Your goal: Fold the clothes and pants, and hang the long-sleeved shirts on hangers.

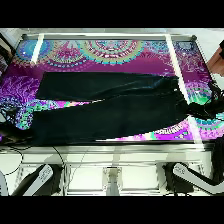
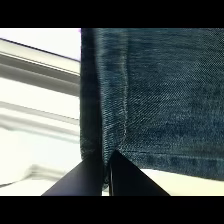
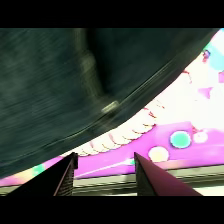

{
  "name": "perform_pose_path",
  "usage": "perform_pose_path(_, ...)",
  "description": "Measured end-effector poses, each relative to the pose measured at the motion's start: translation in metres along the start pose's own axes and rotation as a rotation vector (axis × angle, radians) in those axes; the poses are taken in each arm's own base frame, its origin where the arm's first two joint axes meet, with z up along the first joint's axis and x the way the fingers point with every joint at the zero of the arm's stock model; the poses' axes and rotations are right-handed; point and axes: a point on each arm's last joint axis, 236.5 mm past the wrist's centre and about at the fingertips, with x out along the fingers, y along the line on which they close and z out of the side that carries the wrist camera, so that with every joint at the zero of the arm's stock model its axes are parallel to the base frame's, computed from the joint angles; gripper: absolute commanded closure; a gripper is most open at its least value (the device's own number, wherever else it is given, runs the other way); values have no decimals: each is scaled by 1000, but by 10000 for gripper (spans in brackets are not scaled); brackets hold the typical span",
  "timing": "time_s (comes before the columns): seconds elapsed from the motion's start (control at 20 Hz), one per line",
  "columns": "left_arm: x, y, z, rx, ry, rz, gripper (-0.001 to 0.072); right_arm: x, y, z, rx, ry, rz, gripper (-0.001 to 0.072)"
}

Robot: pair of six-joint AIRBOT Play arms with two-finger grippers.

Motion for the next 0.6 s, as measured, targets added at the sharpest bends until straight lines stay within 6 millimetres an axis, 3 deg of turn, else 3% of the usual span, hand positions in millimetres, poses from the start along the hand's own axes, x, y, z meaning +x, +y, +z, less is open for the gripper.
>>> perform_pose_path(0.1,-15,22,15,-33,-55,68,681,0,-8,-1,-13,4,-32,301)
perform_pose_path(0.25,-26,40,28,-57,-105,122,681,0,-16,1,-27,-4,-68,300)
perform_pose_path(0.6,-27,51,38,-65,-126,153,681,3,-21,27,-119,-99,-87,302)
